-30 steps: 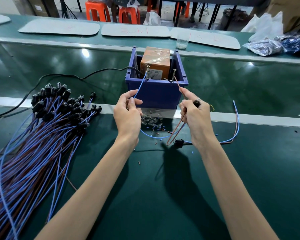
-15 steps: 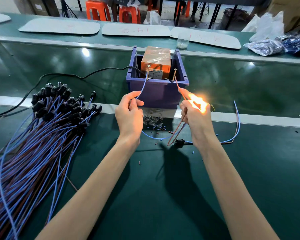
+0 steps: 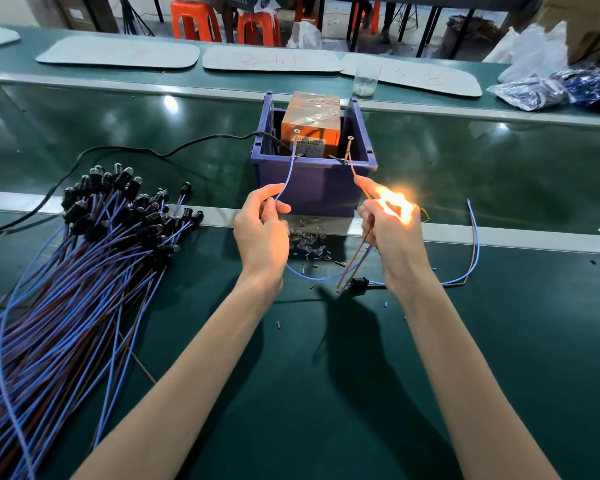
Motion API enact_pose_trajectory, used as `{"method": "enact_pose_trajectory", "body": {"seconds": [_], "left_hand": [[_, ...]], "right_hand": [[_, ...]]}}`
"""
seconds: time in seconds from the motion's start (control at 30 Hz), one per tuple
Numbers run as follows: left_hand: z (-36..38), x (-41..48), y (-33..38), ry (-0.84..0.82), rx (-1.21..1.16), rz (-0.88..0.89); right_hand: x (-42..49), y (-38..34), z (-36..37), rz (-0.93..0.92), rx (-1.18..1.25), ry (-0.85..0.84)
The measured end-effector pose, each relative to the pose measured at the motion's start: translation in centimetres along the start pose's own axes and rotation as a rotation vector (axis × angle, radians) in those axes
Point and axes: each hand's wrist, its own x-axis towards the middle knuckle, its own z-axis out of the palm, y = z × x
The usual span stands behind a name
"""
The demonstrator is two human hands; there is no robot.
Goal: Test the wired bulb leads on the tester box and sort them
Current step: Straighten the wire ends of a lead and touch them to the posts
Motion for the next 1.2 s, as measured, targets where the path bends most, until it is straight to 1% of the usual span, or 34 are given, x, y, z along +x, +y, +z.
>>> {"method": "enact_pose_trajectory", "body": {"seconds": [0.43,0.53,0.6,0.7,0.8,0.9,0.93,0.97,1.0,1.07,1.13,1.2], "left_hand": [[0.0,-0.3,0.1,-0.009,0.014,0.000],[0.2,-0.6,0.3,-0.001,-0.022,-0.003],[0.5,-1.1,0.4,0.007,-0.073,-0.014],[1.4,-2.3,0.5,0.006,-0.163,-0.074],[2.3,-3.9,0.4,-0.003,-0.237,-0.164],[3.1,-5.4,0.5,-0.042,-0.242,-0.232],[3.3,-6.0,0.5,-0.073,-0.230,-0.248],[3.5,-6.5,0.5,-0.121,-0.219,-0.267],[3.7,-7.1,0.6,-0.186,-0.198,-0.289],[3.8,-8.3,0.7,-0.376,-0.093,-0.315],[3.8,-9.3,0.7,-0.623,0.088,-0.296],[3.7,-9.7,0.7,-0.869,0.245,-0.258]], "right_hand": [[-0.2,0.0,-0.1,-0.020,-0.020,-0.021],[-0.1,0.0,-0.2,0.016,-0.080,-0.037],[0.1,0.0,-0.4,0.078,-0.151,-0.040],[0.3,-0.3,-0.6,0.131,-0.164,-0.057],[0.6,-0.4,-0.9,0.101,-0.258,-0.020],[0.7,-1.2,-1.7,0.073,-0.260,-0.034],[0.7,-1.4,-2.2,0.039,-0.301,-0.024],[0.7,-1.6,-2.7,-0.021,-0.410,0.006],[0.7,-1.7,-3.3,-0.104,-0.554,0.061],[0.4,-2.3,-4.3,-0.295,-0.808,0.237],[-0.2,-3.1,-4.6,-0.512,-0.883,0.405],[-0.5,-3.4,-4.6,-0.727,-0.866,0.457]]}}
